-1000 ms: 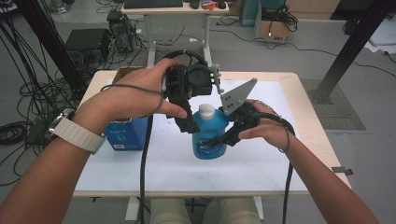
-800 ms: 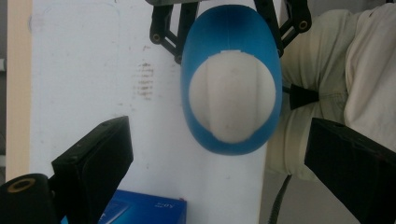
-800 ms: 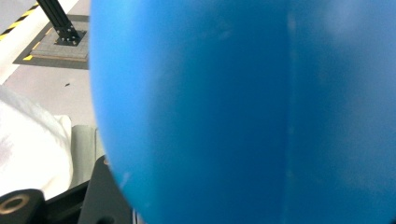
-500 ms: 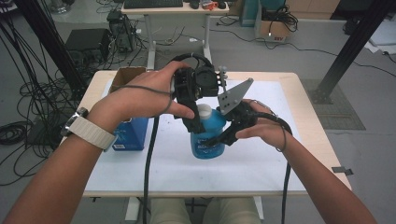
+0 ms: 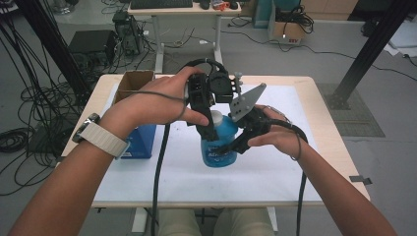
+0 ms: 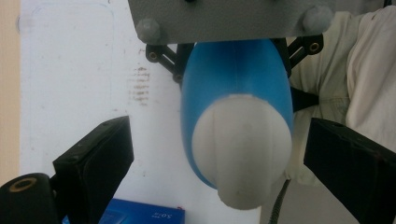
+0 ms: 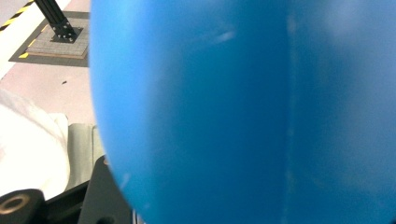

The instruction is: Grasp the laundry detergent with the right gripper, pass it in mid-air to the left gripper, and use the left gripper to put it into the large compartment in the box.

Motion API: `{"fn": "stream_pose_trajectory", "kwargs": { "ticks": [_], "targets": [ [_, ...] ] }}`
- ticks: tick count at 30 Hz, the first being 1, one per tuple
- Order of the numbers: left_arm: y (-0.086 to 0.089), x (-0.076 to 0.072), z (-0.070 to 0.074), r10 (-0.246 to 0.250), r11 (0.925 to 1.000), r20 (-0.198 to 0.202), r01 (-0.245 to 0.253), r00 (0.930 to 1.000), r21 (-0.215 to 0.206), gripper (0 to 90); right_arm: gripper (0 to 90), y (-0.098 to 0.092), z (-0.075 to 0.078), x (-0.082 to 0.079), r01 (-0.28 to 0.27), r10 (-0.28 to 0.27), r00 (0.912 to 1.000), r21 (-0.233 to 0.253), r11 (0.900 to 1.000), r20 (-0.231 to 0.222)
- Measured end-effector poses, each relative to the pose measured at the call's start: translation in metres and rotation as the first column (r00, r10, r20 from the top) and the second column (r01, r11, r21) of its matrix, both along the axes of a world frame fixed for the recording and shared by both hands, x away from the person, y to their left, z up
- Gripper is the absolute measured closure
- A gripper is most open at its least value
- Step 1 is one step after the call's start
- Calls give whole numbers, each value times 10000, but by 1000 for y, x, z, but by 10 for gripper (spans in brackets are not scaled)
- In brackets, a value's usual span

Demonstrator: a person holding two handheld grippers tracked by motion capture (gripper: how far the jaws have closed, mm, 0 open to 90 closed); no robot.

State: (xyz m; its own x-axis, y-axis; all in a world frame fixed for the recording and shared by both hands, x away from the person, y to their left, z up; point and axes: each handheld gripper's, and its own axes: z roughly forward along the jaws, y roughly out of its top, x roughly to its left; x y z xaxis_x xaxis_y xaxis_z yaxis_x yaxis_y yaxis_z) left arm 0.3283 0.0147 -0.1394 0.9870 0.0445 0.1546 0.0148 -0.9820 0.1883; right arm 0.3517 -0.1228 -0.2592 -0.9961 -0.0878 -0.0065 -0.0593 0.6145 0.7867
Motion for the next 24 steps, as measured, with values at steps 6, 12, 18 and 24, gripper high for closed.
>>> {"fn": "stream_pose_trajectory", "kwargs": {
  "ticks": [6,12,18,24],
  "targets": [
    [0,0,-1,34,10000,-10,-34,10000,8,87,433,0,-1,0,44,-44,10000,-32,10000,-35],
    [0,1,0,37,10000,14,-38,10000,25,88,433,1,-2,1,-32,32,10000,-47,10000,-34],
    [0,1,-1,26,10000,-30,-26,10000,10,89,433,1,-1,0,17,-17,10000,-99,9999,-52],
    [0,1,-1,35,10000,-21,-35,10000,13,90,433,1,-1,0,29,-30,10000,-103,9999,-71]
  ]
}}
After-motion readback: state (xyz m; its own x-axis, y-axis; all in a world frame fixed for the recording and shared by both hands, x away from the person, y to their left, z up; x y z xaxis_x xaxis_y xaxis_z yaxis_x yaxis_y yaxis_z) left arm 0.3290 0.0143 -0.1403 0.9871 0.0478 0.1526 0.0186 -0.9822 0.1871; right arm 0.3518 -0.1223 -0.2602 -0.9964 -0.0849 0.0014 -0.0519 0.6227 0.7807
